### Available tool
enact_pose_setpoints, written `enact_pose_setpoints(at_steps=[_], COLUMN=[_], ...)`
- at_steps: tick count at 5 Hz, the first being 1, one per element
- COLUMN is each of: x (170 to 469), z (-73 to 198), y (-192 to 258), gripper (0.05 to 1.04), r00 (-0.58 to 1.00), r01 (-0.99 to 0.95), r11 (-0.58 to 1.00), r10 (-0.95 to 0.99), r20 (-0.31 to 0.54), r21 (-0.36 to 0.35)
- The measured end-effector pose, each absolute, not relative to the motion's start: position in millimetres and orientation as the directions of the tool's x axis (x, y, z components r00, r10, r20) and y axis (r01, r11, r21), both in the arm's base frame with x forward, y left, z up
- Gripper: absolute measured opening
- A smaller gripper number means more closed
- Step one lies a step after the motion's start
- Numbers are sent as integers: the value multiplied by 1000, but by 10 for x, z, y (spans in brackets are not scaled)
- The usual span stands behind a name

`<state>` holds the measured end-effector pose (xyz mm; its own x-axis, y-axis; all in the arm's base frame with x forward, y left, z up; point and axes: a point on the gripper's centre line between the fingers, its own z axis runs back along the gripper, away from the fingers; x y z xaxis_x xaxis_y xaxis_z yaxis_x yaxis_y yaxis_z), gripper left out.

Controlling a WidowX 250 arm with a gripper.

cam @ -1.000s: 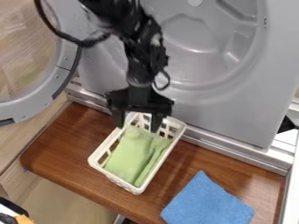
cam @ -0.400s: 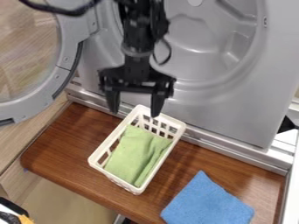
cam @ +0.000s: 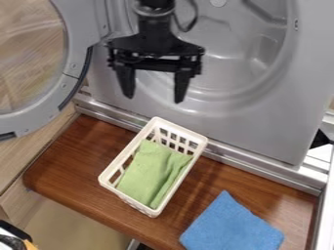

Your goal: Take the green cloth and put it in the white basket

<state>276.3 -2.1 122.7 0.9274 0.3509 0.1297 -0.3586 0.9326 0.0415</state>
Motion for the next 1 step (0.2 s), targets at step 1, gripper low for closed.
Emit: enact_pose_setpoints(at_steps=[1], x=[2801], z=[1352], y=[-308], gripper=[1000], r00=[946], r01=[-301], r11=[953], r10=[294], r20=[139], r21=[33])
